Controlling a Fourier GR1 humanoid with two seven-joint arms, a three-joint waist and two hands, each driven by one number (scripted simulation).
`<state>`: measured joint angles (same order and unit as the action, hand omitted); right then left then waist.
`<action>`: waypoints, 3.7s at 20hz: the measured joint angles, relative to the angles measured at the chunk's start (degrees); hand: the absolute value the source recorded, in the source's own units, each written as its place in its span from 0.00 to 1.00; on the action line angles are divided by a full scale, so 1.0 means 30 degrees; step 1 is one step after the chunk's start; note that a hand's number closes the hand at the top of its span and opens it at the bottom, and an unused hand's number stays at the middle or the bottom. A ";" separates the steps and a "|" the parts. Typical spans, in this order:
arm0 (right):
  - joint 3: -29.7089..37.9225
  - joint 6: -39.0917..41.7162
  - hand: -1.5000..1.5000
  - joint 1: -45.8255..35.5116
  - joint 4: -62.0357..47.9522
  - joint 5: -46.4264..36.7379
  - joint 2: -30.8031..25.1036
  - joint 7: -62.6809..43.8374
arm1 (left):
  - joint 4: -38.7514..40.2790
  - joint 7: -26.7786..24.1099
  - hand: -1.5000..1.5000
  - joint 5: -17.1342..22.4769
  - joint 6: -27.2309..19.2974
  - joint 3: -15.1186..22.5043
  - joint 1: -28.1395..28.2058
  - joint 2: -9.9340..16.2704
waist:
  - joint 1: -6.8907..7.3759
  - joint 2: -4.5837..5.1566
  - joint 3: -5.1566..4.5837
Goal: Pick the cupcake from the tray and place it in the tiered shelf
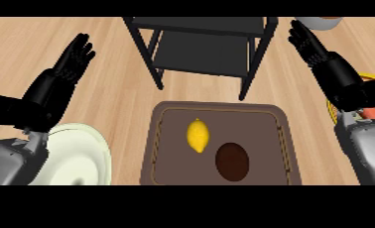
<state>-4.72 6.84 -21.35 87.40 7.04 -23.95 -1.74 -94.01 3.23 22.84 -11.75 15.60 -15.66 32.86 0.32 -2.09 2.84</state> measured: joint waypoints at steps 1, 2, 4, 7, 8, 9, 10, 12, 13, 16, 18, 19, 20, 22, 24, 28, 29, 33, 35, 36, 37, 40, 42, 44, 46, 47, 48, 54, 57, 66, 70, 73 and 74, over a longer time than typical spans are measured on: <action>0.0031 0.0098 0.00 0.0144 0.0129 0.0206 0.0111 0.0032 | 0.0095 -0.0028 0.50 -0.0185 -0.0043 -0.0030 0.0016 0.0051 | -0.0050 0.0139 -0.0197; 0.0114 0.0265 0.00 0.0252 0.0064 0.0453 0.0201 0.0068 | -0.0163 0.0069 0.50 -0.0431 -0.0126 0.0070 0.0219 0.0130 | -0.0021 0.0248 -0.0363; 0.0105 0.0655 0.00 0.0447 -0.0083 0.1027 0.0518 -0.0143 | 0.0231 -0.0099 0.50 -0.1236 -0.0581 0.0479 0.0443 -0.0272 | -0.0078 0.0434 -0.0591; 0.0241 0.0631 1.00 0.0751 -0.0671 0.2935 0.2315 -0.0765 | 0.1030 -0.0282 0.50 -0.2034 -0.1217 0.0924 0.0622 -0.0945 | -0.0168 0.0791 -0.0604; 0.0652 0.0328 1.00 0.1148 -0.0949 0.4321 0.3509 -0.0784 | 0.1079 -0.0264 0.50 -0.1984 -0.1255 0.0948 0.0715 -0.1040 | -0.0199 0.0984 -0.0483; 0.0584 0.0000 1.00 0.1266 -0.1067 0.2995 0.2516 -0.0799 | 0.1219 -0.0216 0.50 -0.1999 -0.1306 0.0967 0.0844 -0.1057 | -0.0335 0.0965 -0.0664; 0.0482 -0.0577 1.00 0.1430 -0.1220 0.1562 0.1710 -0.0733 | 0.1332 -0.0172 0.50 -0.2041 -0.1373 0.1058 0.0973 -0.1138 | -0.0420 0.0943 -0.0784; 0.0258 -0.2515 0.00 0.2270 -0.1565 -0.0788 0.1536 -0.0028 | 0.1604 -0.0300 0.50 -0.2241 -0.1600 0.1351 0.1271 -0.1517 | -0.0510 0.0896 -0.0874; 0.0176 -0.3686 0.00 0.2820 -0.1766 -0.1618 0.2015 0.0570 | 0.1720 -0.0303 0.50 -0.2309 -0.1674 0.1440 0.1333 -0.1666 | -0.0503 0.0873 -0.0886; 0.0474 -0.6055 0.00 0.4236 -0.2519 -0.2519 0.3571 0.3065 | 0.2299 -0.0615 0.50 -0.2722 -0.1877 0.1795 0.1478 -0.2313 | -0.0419 0.0822 -0.0905; 0.1183 -0.6126 0.00 0.5170 -0.2888 -0.1827 0.4076 0.5135 | 0.2289 -0.0560 0.50 -0.2933 -0.1977 0.1890 0.1505 -0.2584 | -0.0364 0.0783 -0.0905; 0.1477 -0.5822 0.00 0.5402 -0.3133 -0.1329 0.4294 0.6051 | 0.2639 -0.0899 0.50 -0.2982 -0.1853 0.1865 0.1564 -0.2750 | -0.0342 0.0777 -0.0907; 0.1732 -0.5244 0.00 0.5616 -0.3137 -0.0809 0.4250 0.6568 | 0.2652 -0.0836 0.50 -0.3097 -0.1834 0.1849 0.1505 -0.2884 | -0.0313 0.0762 -0.0912; 0.1612 -0.4019 0.00 0.5850 -0.3059 -0.0305 0.4084 0.7025 | 0.3143 -0.1247 0.50 -0.3359 -0.1730 0.1821 0.1539 -0.3219 | -0.0268 0.0739 -0.0925; 0.1137 -0.2839 0.00 0.5922 -0.2527 -0.0359 0.3325 0.6464 | 0.3511 -0.1258 0.50 -0.3470 -0.1677 0.1727 0.1303 -0.3436 | -0.0266 0.0720 -0.0936; -0.0045 -0.1568 0.00 0.6217 -0.0634 -0.1417 0.1764 0.4703 | 0.3439 -0.1061 0.50 -0.3742 -0.1681 0.1722 0.1387 -0.3615 | -0.0234 0.0667 -0.0955; -0.0271 -0.1326 0.00 0.6201 -0.0165 -0.1679 0.1420 0.4191 | 0.3565 -0.1080 0.50 -0.3833 -0.1657 0.1708 0.1300 -0.3729 | -0.0238 0.0666 -0.0960; -0.1296 -0.0754 0.00 0.6500 0.3189 -0.2575 0.0266 0.0812 | 0.4149 -0.1441 0.50 -0.4089 -0.1581 0.1574 0.1285 -0.4118 | -0.0310 0.0640 -0.0976; -0.1946 -0.0523 0.00 0.6381 0.4715 -0.3205 -0.0224 -0.1156 | 0.4053 -0.1305 0.50 -0.4163 -0.1519 0.1518 0.1314 -0.4093 | -0.0288 0.0620 -0.0985; -0.2217 -0.0193 0.00 0.6352 0.5426 -0.3418 -0.0608 -0.2009 | 0.4335 -0.1575 0.50 -0.4164 -0.1442 0.1447 0.1281 -0.4208 | -0.0320 0.0623 -0.0989; -0.2567 0.0171 0.00 0.6167 0.5896 -0.3767 -0.1003 -0.2770 | 0.4428 -0.1488 0.50 -0.4230 -0.1485 0.1435 0.1123 -0.4299 | -0.0306 0.0626 -0.0993; -0.3466 0.1556 0.00 0.5348 0.7140 -0.4473 -0.2206 -0.5315 | 0.4601 -0.1574 0.50 -0.4280 -0.1307 0.1339 0.0917 -0.4353 | -0.0201 0.0635 -0.1001; -0.4152 0.2317 0.00 0.5018 0.8203 -0.5093 -0.2851 -0.7034 | 0.4577 -0.1654 0.50 -0.4275 -0.1218 0.1247 0.1043 -0.4339 | -0.0170 0.0620 -0.1004; -0.4708 0.3006 0.00 0.4683 0.8969 -0.5606 -0.3220 -0.8610 | 0.4337 -0.1670 0.50 -0.4363 -0.1169 0.1246 0.1291 -0.4344 | -0.0120 0.0624 -0.0994; -0.5133 0.3677 0.00 0.4457 1.0074 -0.5829 -0.3359 -1.0379 | 0.4407 -0.1627 0.50 -0.4386 -0.1047 0.1068 0.1289 -0.4403 | -0.0140 0.0633 -0.0986; -0.5315 0.3927 0.00 0.4585 1.0708 -0.6010 -0.3397 -1.1057 | 0.4318 -0.1365 0.50 -0.4397 -0.1007 0.0970 0.1208 -0.4444 | -0.0158 0.0634 -0.0982; -0.5557 0.4146 0.00 0.4406 1.1124 -0.6173 -0.3163 -1.1883 | 0.4271 -0.1456 0.50 -0.4588 -0.1081 0.0991 0.1415 -0.4592 | -0.0143 0.0639 -0.0975; -0.6959 0.4974 0.00 0.4056 1.2217 -0.7885 -0.1019 -1.4646 | 0.4834 -0.1514 0.50 -0.5225 -0.0303 0.0281 0.1108 -0.5273 | -0.0127 0.0674 -0.0959; -0.7441 0.5099 0.00 0.4296 1.2509 -0.9035 -0.0052 -1.5018 | 0.4672 -0.1363 0.50 -0.5603 0.0040 -0.0034 0.1256 -0.5503 | -0.0122 0.0677 -0.0955; -0.8688 0.5448 0.00 0.5146 1.2749 -1.2155 0.2107 -1.5442 | 0.3846 -0.0946 0.50 -0.6470 0.0981 -0.1120 0.1790 -0.5967 | -0.0116 0.0679 -0.0949; -0.8827 0.5482 0.00 0.5845 1.2373 -1.3099 0.2591 -1.4795 | 0.3852 -0.0726 0.50 -0.7012 0.1189 -0.1449 0.1698 -0.6463 | -0.0128 0.0686 -0.0949; -0.8887 0.5844 0.00 0.5823 1.2090 -1.3570 0.3240 -1.4978 | 0.4342 -0.0806 0.50 -0.7337 0.1474 -0.1875 0.1376 -0.6753 | -0.0135 0.0688 -0.0947; -0.8745 0.5982 0.00 0.5971 1.2055 -1.3648 0.3239 -1.4783 | 0.4288 -0.0658 0.50 -0.7451 0.1509 -0.1974 0.1299 -0.6893 | -0.0133 0.0688 -0.0949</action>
<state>-30.96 24.79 -3.44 123.57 -33.91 -14.24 -46.09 -81.14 1.25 0.49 -7.22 9.67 -11.76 12.18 -0.08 -0.03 -0.01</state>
